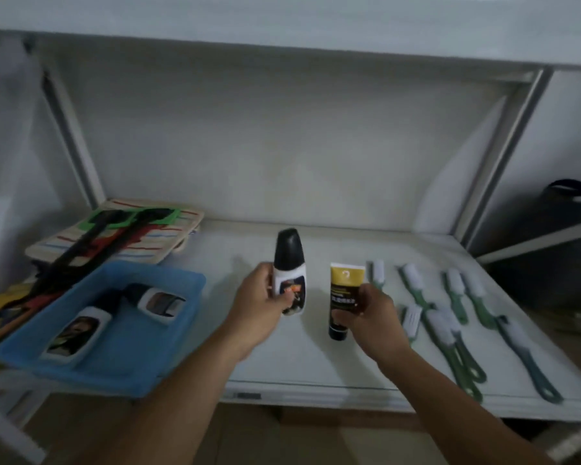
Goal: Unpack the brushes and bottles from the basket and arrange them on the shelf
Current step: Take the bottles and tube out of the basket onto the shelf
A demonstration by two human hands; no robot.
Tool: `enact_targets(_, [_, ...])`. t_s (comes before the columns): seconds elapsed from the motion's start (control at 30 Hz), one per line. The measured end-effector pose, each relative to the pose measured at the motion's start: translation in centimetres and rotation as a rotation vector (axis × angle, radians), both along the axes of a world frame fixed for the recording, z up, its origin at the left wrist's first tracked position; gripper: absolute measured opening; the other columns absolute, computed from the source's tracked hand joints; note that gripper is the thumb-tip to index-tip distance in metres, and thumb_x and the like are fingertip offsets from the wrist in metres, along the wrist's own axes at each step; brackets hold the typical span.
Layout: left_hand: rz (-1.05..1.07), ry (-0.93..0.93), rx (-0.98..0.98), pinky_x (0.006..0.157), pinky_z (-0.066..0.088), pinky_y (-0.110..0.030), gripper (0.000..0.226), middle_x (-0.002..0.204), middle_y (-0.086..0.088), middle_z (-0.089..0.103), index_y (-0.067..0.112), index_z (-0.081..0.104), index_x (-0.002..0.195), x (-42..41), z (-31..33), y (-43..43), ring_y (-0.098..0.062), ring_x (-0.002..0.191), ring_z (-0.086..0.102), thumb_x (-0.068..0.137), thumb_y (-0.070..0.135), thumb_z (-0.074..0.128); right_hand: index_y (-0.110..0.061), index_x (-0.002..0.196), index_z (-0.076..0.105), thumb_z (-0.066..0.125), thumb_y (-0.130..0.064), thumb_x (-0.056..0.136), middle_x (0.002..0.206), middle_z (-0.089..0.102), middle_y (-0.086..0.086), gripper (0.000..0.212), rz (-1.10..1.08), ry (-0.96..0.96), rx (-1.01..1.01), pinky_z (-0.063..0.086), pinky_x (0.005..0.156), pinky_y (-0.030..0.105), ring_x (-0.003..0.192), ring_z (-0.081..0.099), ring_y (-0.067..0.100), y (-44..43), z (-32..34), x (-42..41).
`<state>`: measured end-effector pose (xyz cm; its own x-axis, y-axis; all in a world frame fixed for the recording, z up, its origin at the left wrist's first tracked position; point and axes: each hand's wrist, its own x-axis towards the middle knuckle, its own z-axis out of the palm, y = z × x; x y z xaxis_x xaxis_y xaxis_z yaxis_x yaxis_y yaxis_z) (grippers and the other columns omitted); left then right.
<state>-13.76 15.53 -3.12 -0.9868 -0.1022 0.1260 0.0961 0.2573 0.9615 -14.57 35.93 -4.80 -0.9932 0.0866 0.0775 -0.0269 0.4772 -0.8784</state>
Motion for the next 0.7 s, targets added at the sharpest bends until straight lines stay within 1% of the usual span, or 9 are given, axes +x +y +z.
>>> enact_targets(0.07, [-0.044,-0.043,-0.059,0.094,0.054,-0.052,0.031,0.107,-0.002,0.072,0.021,0.059,0.109,-0.1,-2.1,2.0,-0.02,0.102,0.068,0.085,0.004,0.069,-0.017,0.097,0.064,0.081,-0.011,0.07,0.091,0.073,-0.001,0.033,-0.008,-0.026,0.037,0.057,0.08,0.042,0.086,0.069,0.02,2.1,-1.4,0.2])
enact_targets(0.17, [-0.091,-0.082,-0.132,0.092,0.056,-0.044,0.032,0.107,0.002,0.071,0.025,0.058,0.111,0.2,-4.1,3.4,-0.019,0.102,0.067,0.086,0.006,0.067,-0.023,0.099,0.062,0.082,-0.017,0.071,0.09,0.072,-0.008,0.036,-0.02,0.007,0.048,0.053,0.071,0.032,0.085,0.067,0.012,3.4,-2.5,0.4])
enact_targets(0.23, [-0.104,-0.1,-0.172,0.09,0.055,-0.04,0.033,0.107,0.003,0.07,0.027,0.057,0.112,0.5,-4.6,3.5,-0.018,0.103,0.067,0.086,0.008,0.067,-0.026,0.1,0.061,0.082,-0.021,0.071,0.09,0.07,-0.01,0.036,0.004,0.027,0.093,0.051,0.069,0.029,0.083,0.065,0.009,3.4,-2.8,0.4])
enact_targets(0.37, [-0.109,-0.139,-0.176,0.096,0.054,-0.046,0.036,0.113,0.0,0.07,0.025,0.056,0.115,0.6,-4.7,2.9,-0.018,0.105,0.066,0.086,0.008,0.067,-0.022,0.104,0.062,0.079,-0.024,0.073,0.093,0.069,-0.005,0.035,0.044,0.024,0.189,0.054,0.077,0.035,0.086,0.064,0.016,2.8,-2.8,0.7])
enact_targets(0.43, [-0.128,-0.149,-0.189,0.099,0.052,-0.047,0.04,0.116,0.0,0.069,0.025,0.055,0.118,0.8,-4.7,2.6,-0.018,0.108,0.065,0.084,0.008,0.068,-0.022,0.102,0.061,0.079,-0.022,0.071,0.092,0.069,-0.005,0.035,0.043,0.017,0.201,0.053,0.074,0.034,0.087,0.064,0.018,2.7,-2.5,1.0])
enact_targets(0.5, [-0.139,-0.148,-0.204,0.102,0.05,-0.043,0.048,0.121,0.003,0.066,0.027,0.053,0.123,1.2,-4.6,2.2,-0.016,0.115,0.061,0.083,0.005,0.068,-0.026,0.101,0.058,0.08,-0.019,0.067,0.093,0.068,-0.009,0.042,0.039,0.003,0.17,0.051,0.07,0.03,0.09,0.064,0.016,2.8,-2.0,1.5])
enact_targets(0.57, [-0.108,-0.129,-0.207,0.104,0.045,-0.036,0.055,0.125,0.004,0.063,0.028,0.051,0.128,1.6,-4.1,1.2,-0.013,0.121,0.057,0.084,-0.003,0.064,-0.027,0.114,0.054,0.08,-0.013,0.066,0.104,0.065,-0.01,0.056,0.008,0.022,0.112,0.052,0.077,0.032,0.099,0.061,0.014,2.9,-0.8,1.8])
enact_targets(0.63, [-0.041,-0.076,-0.201,0.104,0.044,-0.031,0.054,0.122,0.003,0.063,0.029,0.052,0.126,2.1,-3.1,-0.7,-0.011,0.118,0.057,0.086,-0.007,0.058,-0.024,0.131,0.047,0.076,-0.006,0.071,0.118,0.058,-0.005,0.069,-0.044,0.096,0.036,0.053,0.09,0.041,0.109,0.056,0.017,2.9,0.9,2.2])
enact_targets(0.7, [0.047,-0.004,-0.188,0.099,0.046,-0.028,0.048,0.114,0.006,0.066,0.033,0.054,0.118,3.0,-1.7,-3.4,-0.007,0.11,0.06,0.089,-0.005,0.056,-0.028,0.132,0.045,0.075,-0.005,0.075,0.122,0.055,-0.004,0.068,-0.092,0.229,-0.011,0.051,0.094,0.042,0.112,0.055,0.019,2.6,3.0,2.8])
